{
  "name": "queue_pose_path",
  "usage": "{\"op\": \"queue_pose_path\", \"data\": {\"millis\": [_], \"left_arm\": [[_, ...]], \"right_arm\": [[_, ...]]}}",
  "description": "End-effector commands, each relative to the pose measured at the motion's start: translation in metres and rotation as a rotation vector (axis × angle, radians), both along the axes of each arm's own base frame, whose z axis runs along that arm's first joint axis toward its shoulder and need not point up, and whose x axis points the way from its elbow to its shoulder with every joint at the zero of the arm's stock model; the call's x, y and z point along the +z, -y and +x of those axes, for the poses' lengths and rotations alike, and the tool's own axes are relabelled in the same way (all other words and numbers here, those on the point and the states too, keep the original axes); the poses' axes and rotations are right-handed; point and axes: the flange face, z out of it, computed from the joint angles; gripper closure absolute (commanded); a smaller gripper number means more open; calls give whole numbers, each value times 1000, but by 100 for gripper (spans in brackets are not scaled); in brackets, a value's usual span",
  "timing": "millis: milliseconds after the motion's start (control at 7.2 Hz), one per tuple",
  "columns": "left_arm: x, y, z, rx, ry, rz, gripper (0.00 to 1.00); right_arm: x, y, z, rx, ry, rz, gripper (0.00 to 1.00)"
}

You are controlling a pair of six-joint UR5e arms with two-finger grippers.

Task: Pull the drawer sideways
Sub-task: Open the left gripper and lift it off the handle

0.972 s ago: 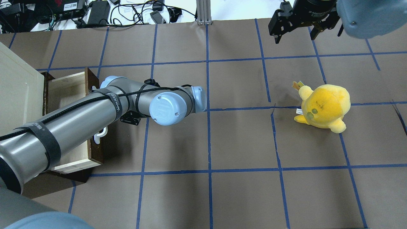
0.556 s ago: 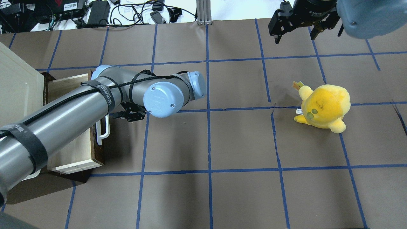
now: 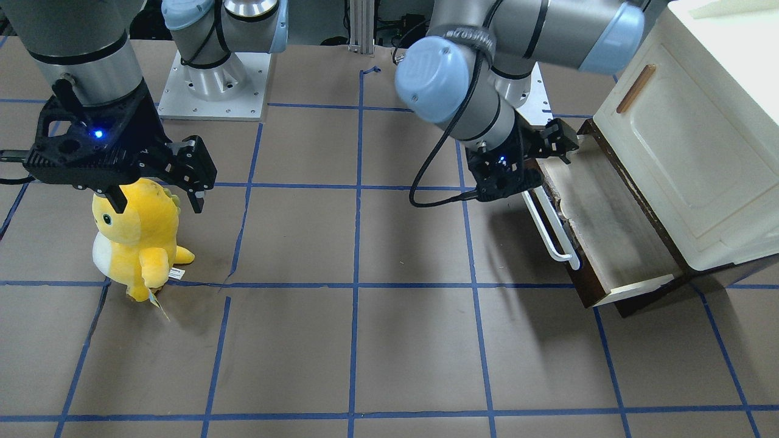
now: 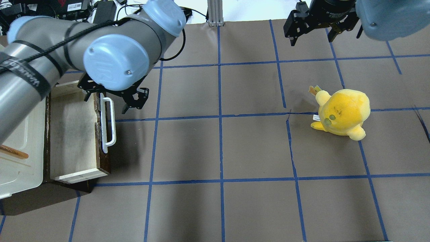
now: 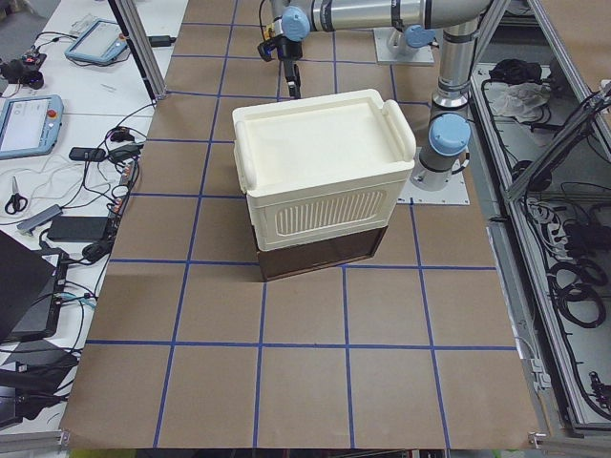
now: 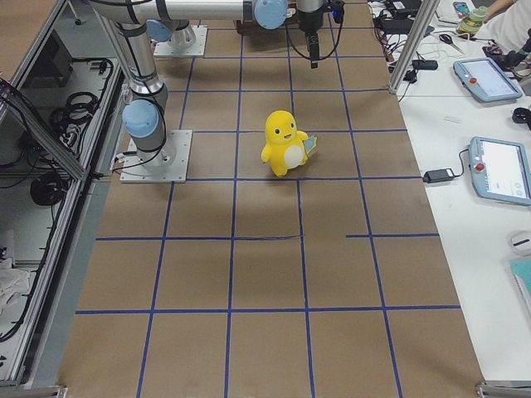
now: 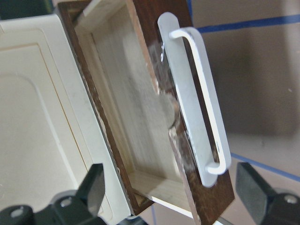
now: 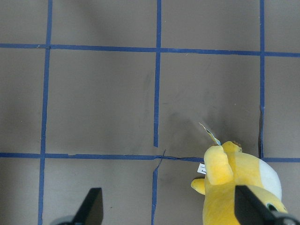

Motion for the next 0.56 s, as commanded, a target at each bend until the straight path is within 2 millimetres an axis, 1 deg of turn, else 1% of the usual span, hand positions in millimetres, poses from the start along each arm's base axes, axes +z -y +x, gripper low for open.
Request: {"op": "queue_pose_path", "data": {"millis": [0, 139, 278, 417], "left_arm": [[67, -23, 49, 72, -256, -50, 0], [97, -33, 67, 122, -378, -107, 0], [111, -38, 76, 154, -487, -137, 0], [113, -32, 84, 180, -530, -168, 0]], "right_arm": [[0, 0, 0, 0, 0, 0, 0], [0, 0, 0, 0, 0, 0, 0], [0, 0, 0, 0, 0, 0, 0], [0, 0, 0, 0, 0, 0, 0]]}}
